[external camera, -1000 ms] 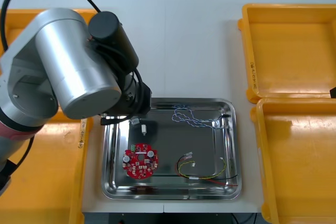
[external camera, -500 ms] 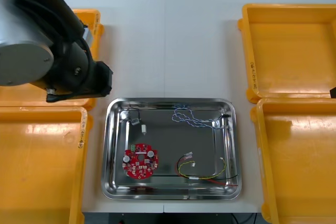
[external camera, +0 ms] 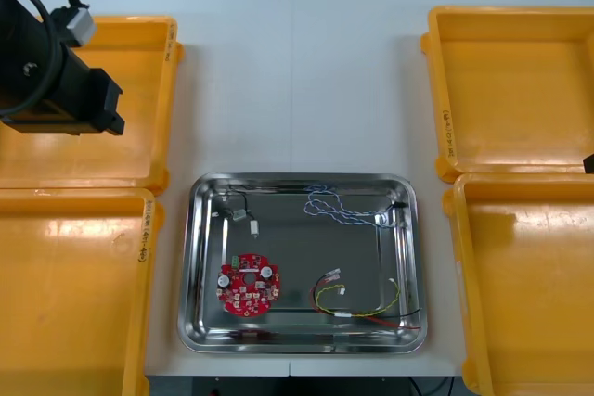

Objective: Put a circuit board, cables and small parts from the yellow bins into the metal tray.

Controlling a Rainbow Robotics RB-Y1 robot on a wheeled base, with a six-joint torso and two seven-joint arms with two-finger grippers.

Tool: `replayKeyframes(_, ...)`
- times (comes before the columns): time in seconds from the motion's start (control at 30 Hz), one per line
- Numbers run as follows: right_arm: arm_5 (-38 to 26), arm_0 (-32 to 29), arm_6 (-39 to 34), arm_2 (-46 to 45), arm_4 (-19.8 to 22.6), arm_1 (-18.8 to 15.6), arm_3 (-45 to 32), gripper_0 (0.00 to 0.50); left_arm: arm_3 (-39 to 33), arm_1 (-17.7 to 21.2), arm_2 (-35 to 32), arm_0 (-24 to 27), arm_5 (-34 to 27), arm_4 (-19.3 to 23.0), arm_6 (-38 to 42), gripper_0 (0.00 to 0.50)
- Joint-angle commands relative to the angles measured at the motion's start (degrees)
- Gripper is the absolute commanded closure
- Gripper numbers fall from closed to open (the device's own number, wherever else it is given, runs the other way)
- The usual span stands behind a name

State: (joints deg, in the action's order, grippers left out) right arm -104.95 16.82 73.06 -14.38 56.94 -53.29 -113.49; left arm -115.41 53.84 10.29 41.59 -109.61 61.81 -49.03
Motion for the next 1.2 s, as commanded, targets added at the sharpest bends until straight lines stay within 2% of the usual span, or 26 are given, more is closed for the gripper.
replayKeyframes(0.03, 0.0, -0.5, -2.7, -1.9, 0.0, -1.0, -1.5, 0.0, 0.7, 3.7, -5.5, -2.1, -0.4, -0.4, -9.0, 0.0)
replayKeyframes(0.4, 0.0, -0.5, -2.7, -1.9, 0.0, -1.0, -1.5, 0.0, -0.1, 6.1, -15.0, -11.6, -0.4, -1.2, -18.7, 0.0)
replayKeyframes(0.73, 0.0, -0.5, -2.7, -1.9, 0.0, -1.0, -1.5, 0.0, -0.3, 6.3, -21.5, -18.0, -0.4, -2.9, -24.2, 0.0)
replayKeyframes(1.2, 0.0, -0.5, -2.7, -1.9, 0.0, -1.0, -1.5, 0.0, -0.7, 6.2, -25.3, -23.0, -0.4, -2.1, -26.7, 0.0)
